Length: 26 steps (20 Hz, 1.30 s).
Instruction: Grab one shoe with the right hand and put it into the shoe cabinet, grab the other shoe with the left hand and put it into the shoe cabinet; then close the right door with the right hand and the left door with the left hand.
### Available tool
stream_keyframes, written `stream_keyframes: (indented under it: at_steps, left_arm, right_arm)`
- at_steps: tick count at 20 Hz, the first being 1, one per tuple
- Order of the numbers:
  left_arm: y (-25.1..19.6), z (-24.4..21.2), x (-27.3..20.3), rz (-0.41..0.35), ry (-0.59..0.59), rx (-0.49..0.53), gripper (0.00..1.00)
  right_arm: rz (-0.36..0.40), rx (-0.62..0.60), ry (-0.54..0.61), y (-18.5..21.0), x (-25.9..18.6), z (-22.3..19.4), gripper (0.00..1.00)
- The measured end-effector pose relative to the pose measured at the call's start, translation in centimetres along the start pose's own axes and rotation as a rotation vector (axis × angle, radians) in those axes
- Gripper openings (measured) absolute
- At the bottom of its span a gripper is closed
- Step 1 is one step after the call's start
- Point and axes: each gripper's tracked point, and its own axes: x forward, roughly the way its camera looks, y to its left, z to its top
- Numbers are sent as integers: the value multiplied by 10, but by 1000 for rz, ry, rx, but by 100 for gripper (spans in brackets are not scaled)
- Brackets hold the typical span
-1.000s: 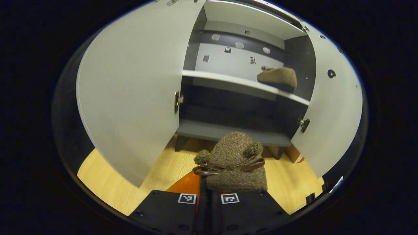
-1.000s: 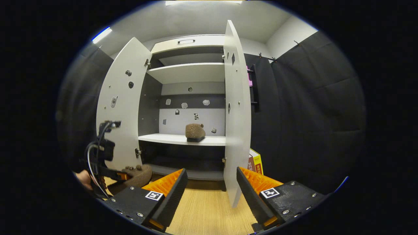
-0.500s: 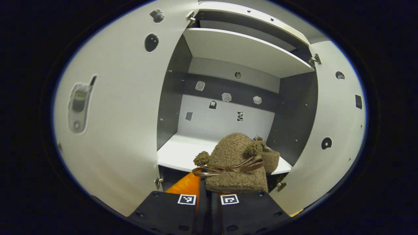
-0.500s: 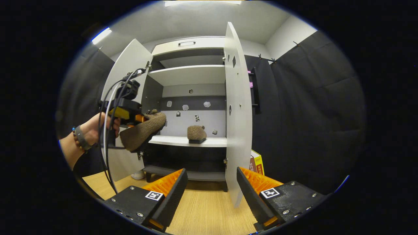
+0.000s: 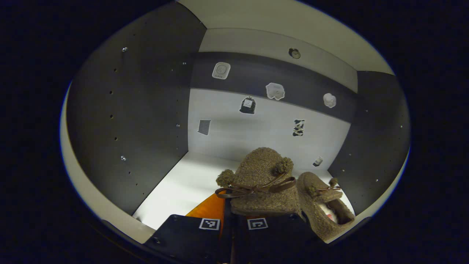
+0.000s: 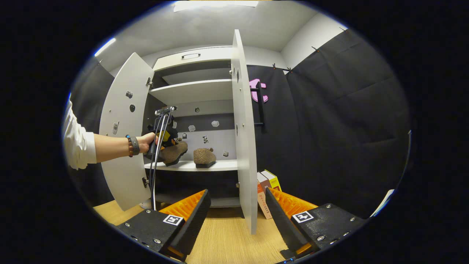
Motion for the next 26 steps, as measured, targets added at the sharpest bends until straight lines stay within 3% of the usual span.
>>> stream_keyframes:
  at_steps: [6, 9, 11, 14, 16, 22, 26]
  left_arm:
    - [4, -27, 30, 29, 94, 68, 15]
    - [12, -31, 32, 37, 103, 37, 39]
    - [13, -32, 32, 26, 110, 35, 43]
    - [13, -28, 28, 0, 97, 39, 80]
    - [15, -21, 21, -11, 69, 36, 97]
    - [1, -12, -16, -99, 34, 37, 97]
    - [-9, 11, -62, -172, -96, 33, 97]
  right_arm:
    - [-41, -41, 28, -26, 4, -11, 93]
    - [-42, -61, 30, -27, 7, -12, 93]
    - [-36, -64, 26, -25, 8, -11, 93]
    - [-23, -69, 24, -22, 11, -12, 93]
    - [-19, -76, 27, -21, 12, -13, 93]
    - [0, -69, 25, -13, 17, -12, 93]
    - [24, -57, 27, -3, 17, -13, 93]
